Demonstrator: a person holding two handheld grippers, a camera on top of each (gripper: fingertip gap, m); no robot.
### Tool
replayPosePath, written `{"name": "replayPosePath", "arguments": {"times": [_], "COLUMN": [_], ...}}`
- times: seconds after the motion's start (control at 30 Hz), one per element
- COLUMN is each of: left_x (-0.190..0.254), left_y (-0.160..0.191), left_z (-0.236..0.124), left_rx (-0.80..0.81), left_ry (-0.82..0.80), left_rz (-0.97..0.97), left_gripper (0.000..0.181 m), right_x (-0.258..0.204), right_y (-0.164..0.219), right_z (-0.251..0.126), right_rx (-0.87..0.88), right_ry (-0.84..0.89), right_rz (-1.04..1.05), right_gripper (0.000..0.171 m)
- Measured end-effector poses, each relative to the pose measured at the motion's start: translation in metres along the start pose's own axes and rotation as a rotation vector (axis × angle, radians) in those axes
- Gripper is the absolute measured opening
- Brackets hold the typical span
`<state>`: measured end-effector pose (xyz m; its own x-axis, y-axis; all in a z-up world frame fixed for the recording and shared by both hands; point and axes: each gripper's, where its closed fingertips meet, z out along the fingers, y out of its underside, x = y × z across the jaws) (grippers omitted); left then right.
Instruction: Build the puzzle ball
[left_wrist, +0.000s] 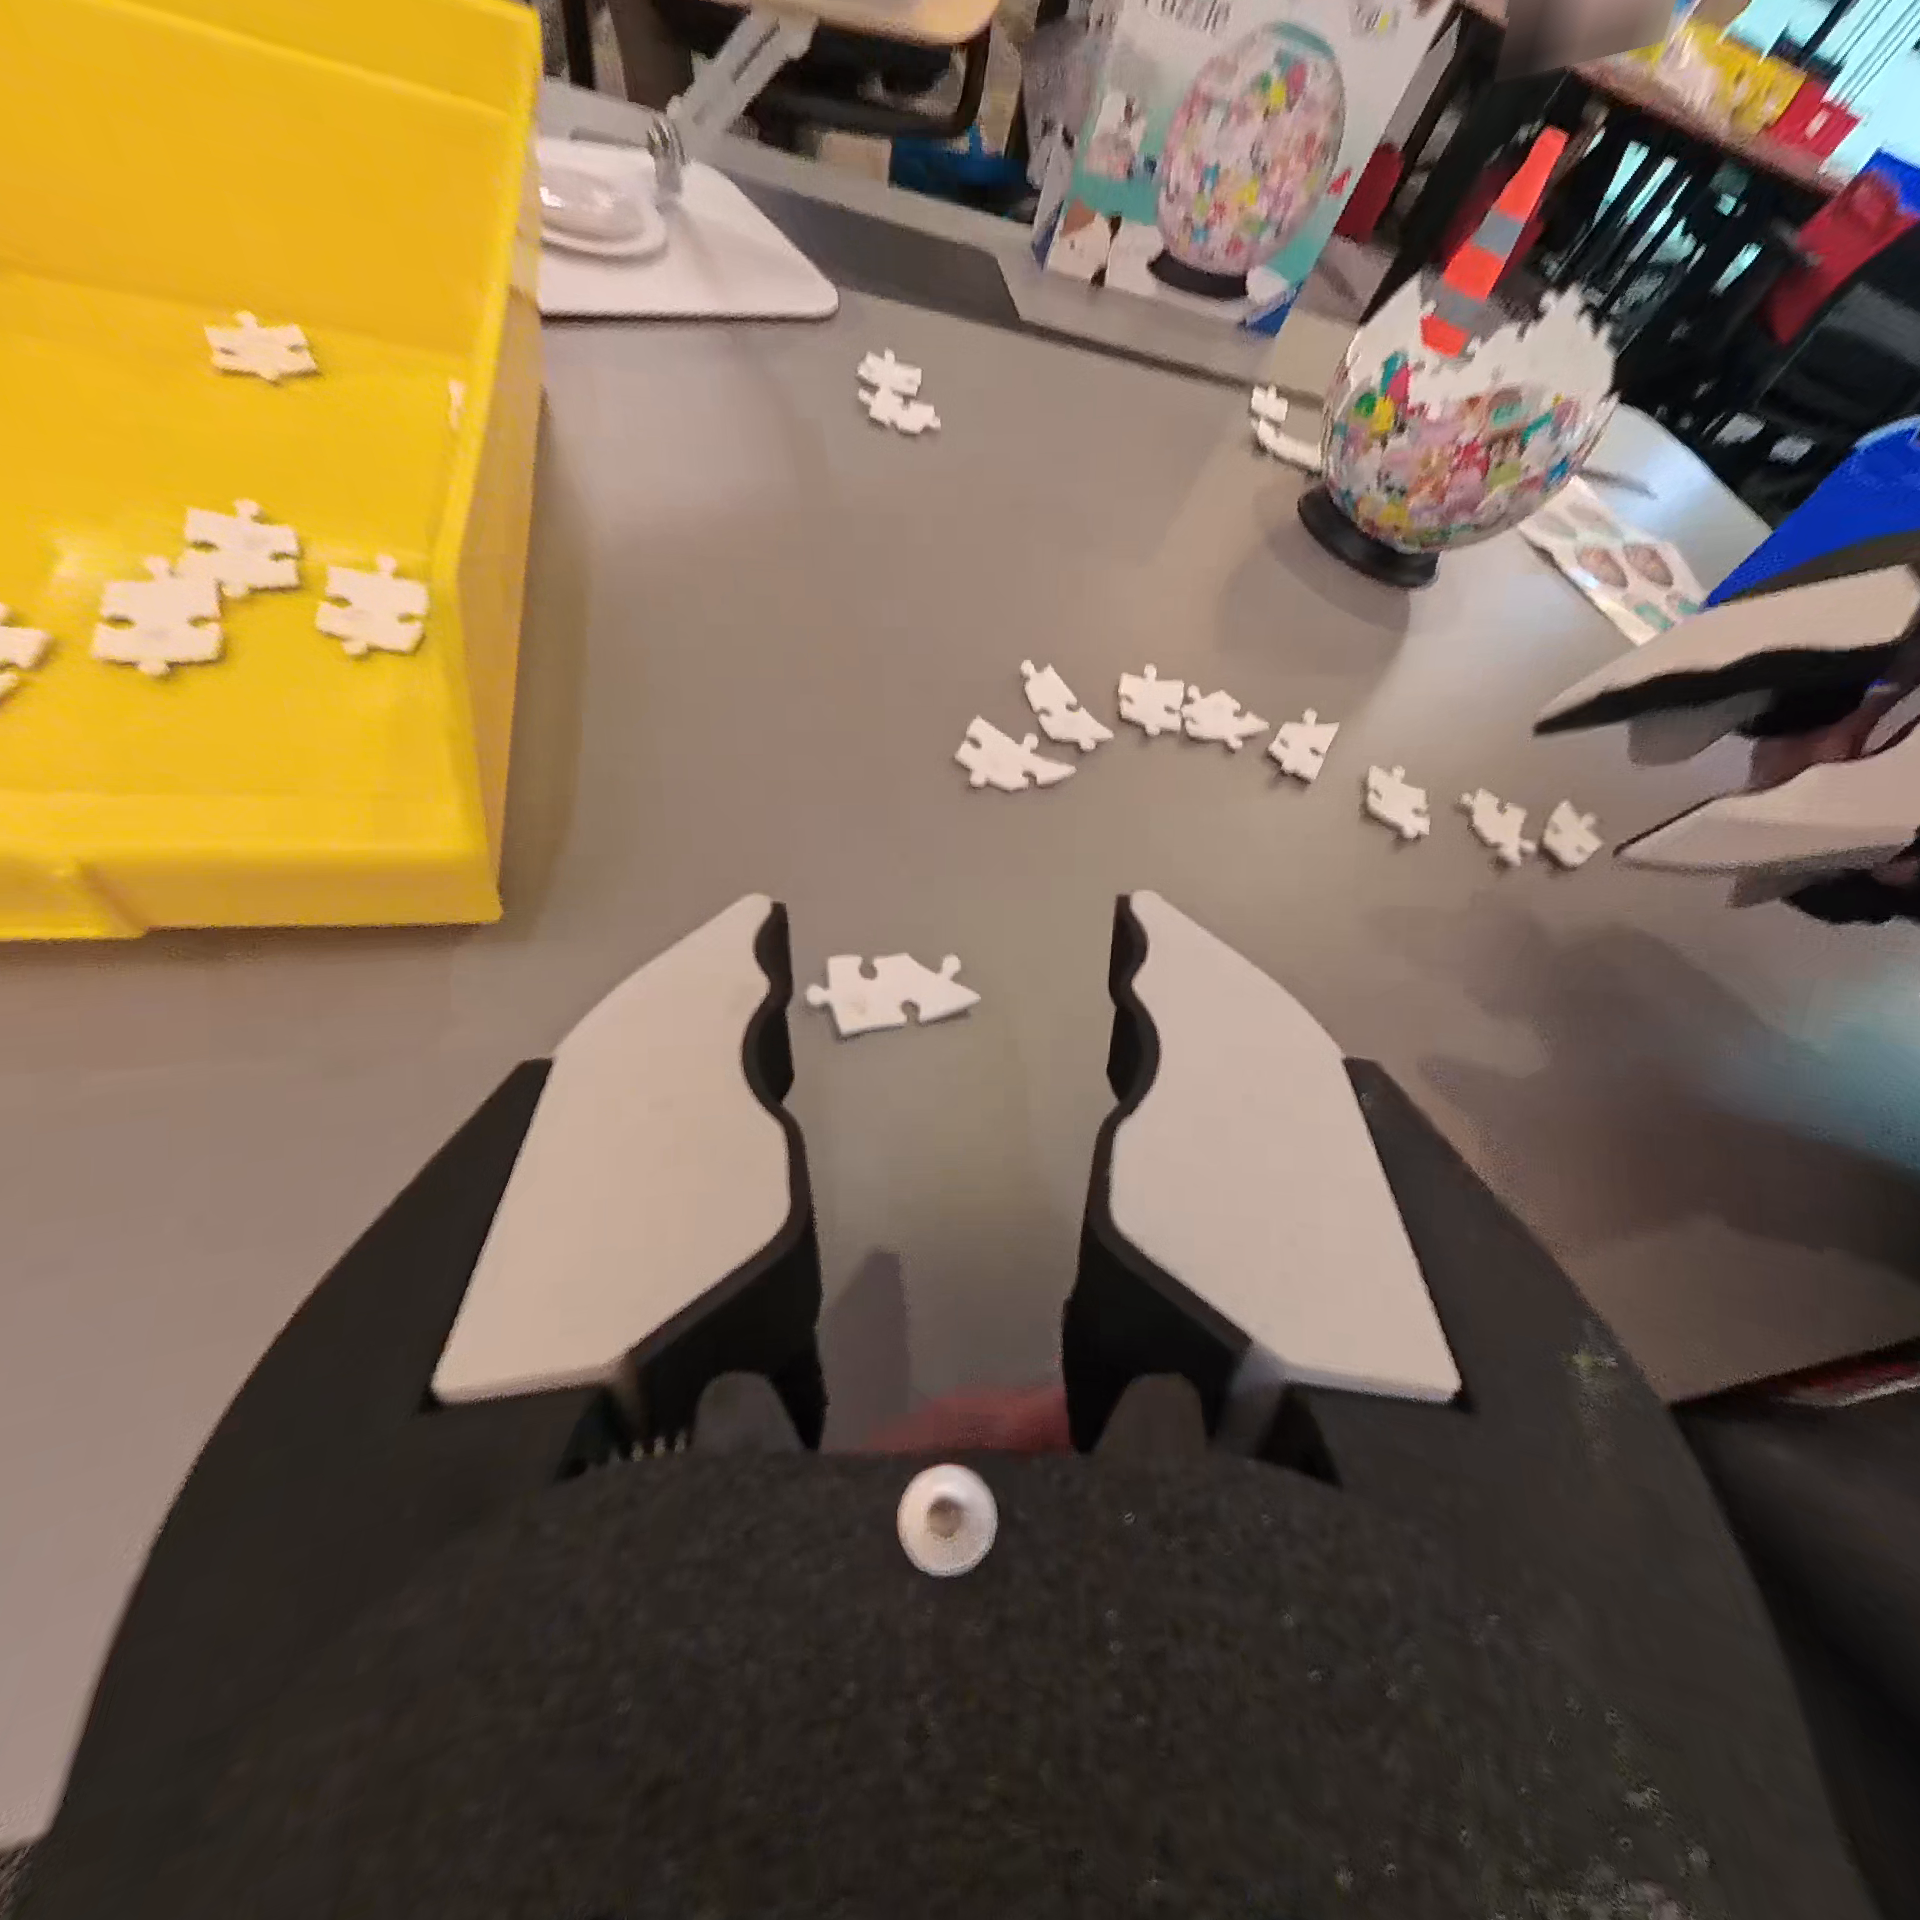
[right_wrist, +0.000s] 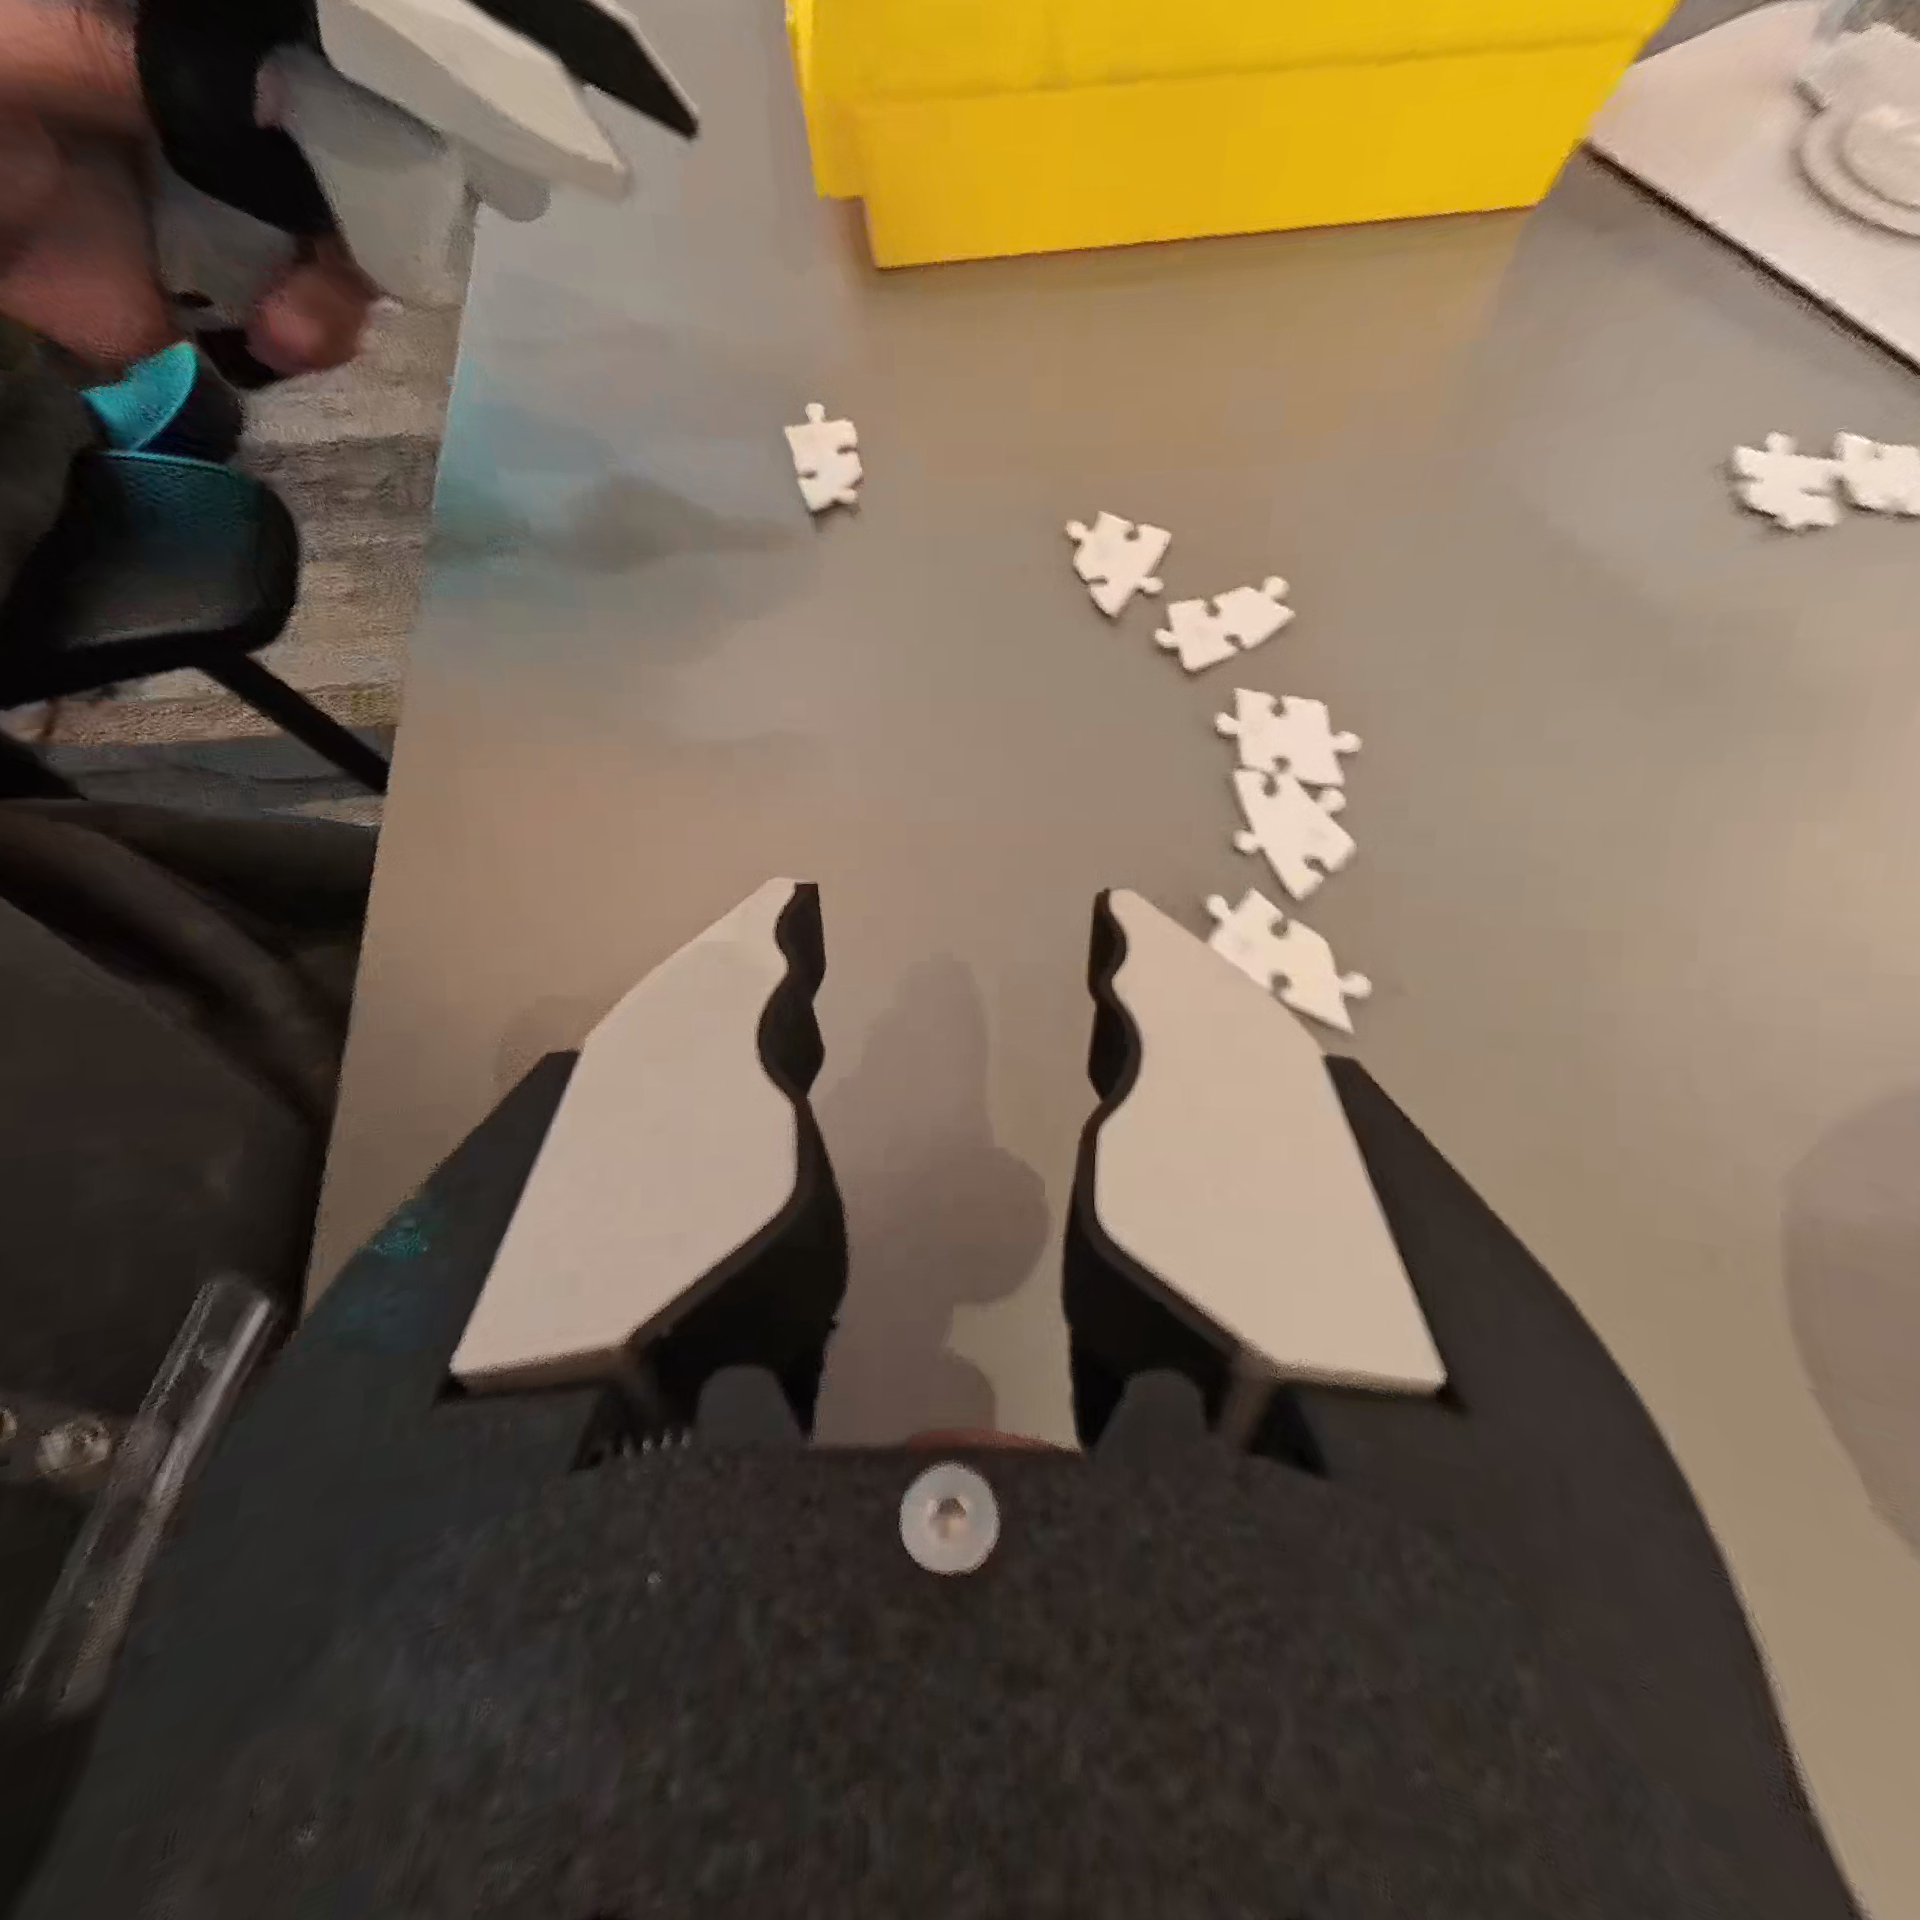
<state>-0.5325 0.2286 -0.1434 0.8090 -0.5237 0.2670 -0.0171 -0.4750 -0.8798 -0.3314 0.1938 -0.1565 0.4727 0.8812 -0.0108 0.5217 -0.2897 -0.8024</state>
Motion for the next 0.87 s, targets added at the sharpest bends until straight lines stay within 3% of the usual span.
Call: {"name": "replayPosePath", "arguments": {"times": [0.23, 0.5, 0.87], "left_x": [-0.026, -0.07, -0.096], "left_y": [0.003, -0.015, 0.013], "left_z": [-0.004, -0.033, -0.029], "left_rx": [0.037, 0.228, 0.098], "left_ry": [-0.033, -0.095, -0.171], "left_rz": [-0.022, -0.172, -0.187], "left_gripper": [0.057, 0.054, 0.055], "right_x": [-0.025, -0.022, -0.015], "right_y": [-0.027, -0.066, -0.063], "right_z": [0.048, 0.113, 0.145], "right_rx": [-0.062, -0.01, -0.018], "right_ry": [-0.11, -0.154, -0.256], "right_rz": [-0.022, 0.024, 0.098], "right_gripper": [0.043, 0.041, 0.038]}}
